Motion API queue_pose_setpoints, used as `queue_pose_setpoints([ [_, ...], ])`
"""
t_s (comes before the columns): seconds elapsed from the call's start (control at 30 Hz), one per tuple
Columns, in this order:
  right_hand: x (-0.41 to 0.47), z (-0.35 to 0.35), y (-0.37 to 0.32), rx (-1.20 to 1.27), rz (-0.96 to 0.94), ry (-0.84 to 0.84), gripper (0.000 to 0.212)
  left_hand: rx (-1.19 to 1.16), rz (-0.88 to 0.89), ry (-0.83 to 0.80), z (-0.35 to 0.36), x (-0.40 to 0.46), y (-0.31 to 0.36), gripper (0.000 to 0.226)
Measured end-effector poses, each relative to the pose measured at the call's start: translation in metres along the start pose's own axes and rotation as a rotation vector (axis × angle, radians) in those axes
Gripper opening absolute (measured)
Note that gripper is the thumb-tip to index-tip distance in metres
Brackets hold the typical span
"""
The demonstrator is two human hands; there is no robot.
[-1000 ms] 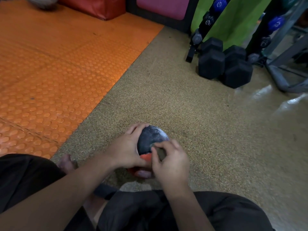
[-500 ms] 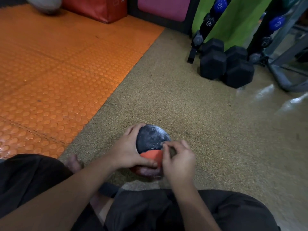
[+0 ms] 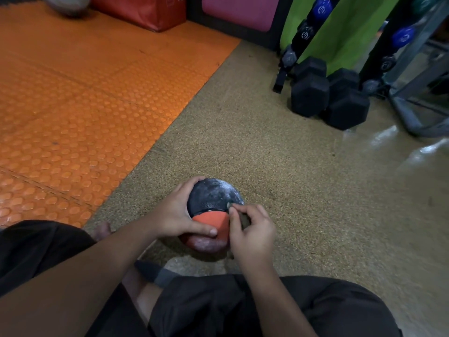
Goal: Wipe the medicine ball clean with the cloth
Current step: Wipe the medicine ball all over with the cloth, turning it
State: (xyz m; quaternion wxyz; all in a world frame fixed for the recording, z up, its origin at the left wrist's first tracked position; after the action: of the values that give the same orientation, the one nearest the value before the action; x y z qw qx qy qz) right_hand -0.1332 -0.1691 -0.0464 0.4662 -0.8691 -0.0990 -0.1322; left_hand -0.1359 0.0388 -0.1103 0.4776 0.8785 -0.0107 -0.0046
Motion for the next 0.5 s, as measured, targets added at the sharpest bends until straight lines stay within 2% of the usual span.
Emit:
queue_pose_setpoints([
  [0.13, 0.011, -0.004, 0.066, 0.062, 0.401, 0.024, 0.008, -0.075, -0.003, -0.025, -0.001, -0.004, -0.007, 0.131],
  [0.17, 0.010, -0.004, 0.068, 0.056, 0.428, 0.029, 0.007, -0.097, -0.002, -0.035, -0.002, -0.005, -0.009, 0.129],
  [0.23, 0.008, -0.003, 0.032, 0.024, 0.251, 0.050, 0.005, -0.122, -0.001, -0.053, -0.003, -0.005, -0.012, 0.127],
  [0.3, -0.003, 0.011, -0.020, -0.026, -0.028, -0.020, 0.012, -0.156, 0.001, -0.066, -0.004, -0.004, -0.016, 0.128],
  [0.37, -0.011, 0.023, -0.042, -0.110, -0.191, -0.080, 0.016, -0.183, -0.001, -0.089, -0.005, -0.004, -0.021, 0.127],
  [0.43, -0.006, 0.018, -0.030, -0.092, -0.169, -0.057, 0.015, -0.202, -0.013, -0.121, -0.005, -0.003, -0.025, 0.126],
  [0.5, 0.005, 0.006, 0.004, -0.034, -0.008, -0.005, 0.008, -0.228, -0.018, -0.151, -0.004, 0.000, -0.026, 0.125],
])
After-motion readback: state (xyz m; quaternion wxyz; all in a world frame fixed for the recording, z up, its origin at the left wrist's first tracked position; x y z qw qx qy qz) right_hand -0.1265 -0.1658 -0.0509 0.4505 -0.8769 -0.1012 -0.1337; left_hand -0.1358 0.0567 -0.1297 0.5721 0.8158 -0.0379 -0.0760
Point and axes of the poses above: each hand's wrist, its own x-axis towards the middle knuckle, its own z-axis out of the palm, y = z × x, the point moved 10 cm from there along x, towards the middle knuckle, and after that the axes turned 4 degrees about z, right-handed, at the moved point
